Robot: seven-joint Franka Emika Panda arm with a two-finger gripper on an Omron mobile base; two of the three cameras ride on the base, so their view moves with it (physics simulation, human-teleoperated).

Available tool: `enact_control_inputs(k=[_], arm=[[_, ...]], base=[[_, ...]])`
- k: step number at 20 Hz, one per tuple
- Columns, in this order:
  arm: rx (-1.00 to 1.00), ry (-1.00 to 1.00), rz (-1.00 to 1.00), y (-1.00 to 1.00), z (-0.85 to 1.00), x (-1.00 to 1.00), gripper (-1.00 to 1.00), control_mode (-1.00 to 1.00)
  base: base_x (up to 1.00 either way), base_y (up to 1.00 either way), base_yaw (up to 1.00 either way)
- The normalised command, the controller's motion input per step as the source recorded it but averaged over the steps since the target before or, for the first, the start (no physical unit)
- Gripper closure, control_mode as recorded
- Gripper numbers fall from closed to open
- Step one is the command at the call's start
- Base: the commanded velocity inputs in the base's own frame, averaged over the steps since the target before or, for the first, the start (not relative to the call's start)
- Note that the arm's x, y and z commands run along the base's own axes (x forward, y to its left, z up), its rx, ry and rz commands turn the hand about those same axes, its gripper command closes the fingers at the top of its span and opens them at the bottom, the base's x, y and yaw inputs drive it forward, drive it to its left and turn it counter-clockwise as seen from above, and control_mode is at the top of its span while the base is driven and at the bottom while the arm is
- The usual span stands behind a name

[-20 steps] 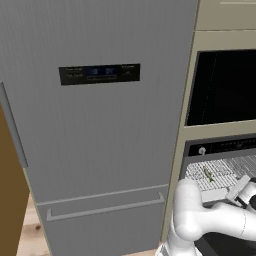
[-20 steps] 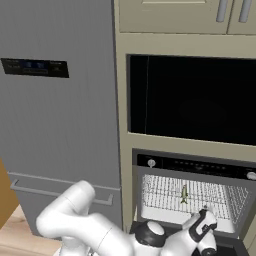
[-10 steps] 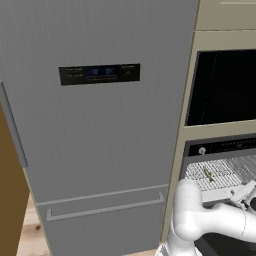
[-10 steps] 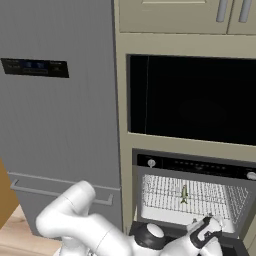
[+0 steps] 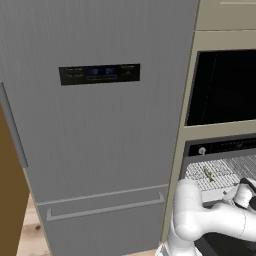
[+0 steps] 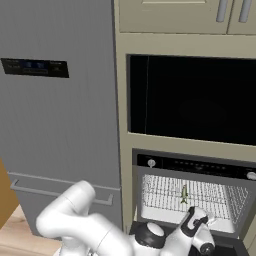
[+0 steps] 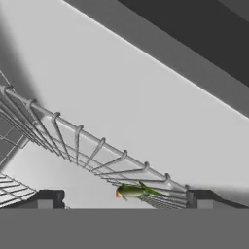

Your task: Take the fish from the oven and place it on the plate on the counter.

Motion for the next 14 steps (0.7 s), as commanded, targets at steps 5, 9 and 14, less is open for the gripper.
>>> enact_control_inputs(k=[5,9,14], arm=[[0.26,-0.14,0.05,0.28,-1.00,0.00,-1.00,-1.00],[0.30,-0.27,0.02,0.22,-1.00,0.00,-1.00,-1.00],[0.25,-0.31,0.00,0.17,-1.00,-0.01,-1.00,-1.00]], base=[[0.00,0.00,0.00],[0.00,0.00,0.00],[0.00,0.00,0.00]])
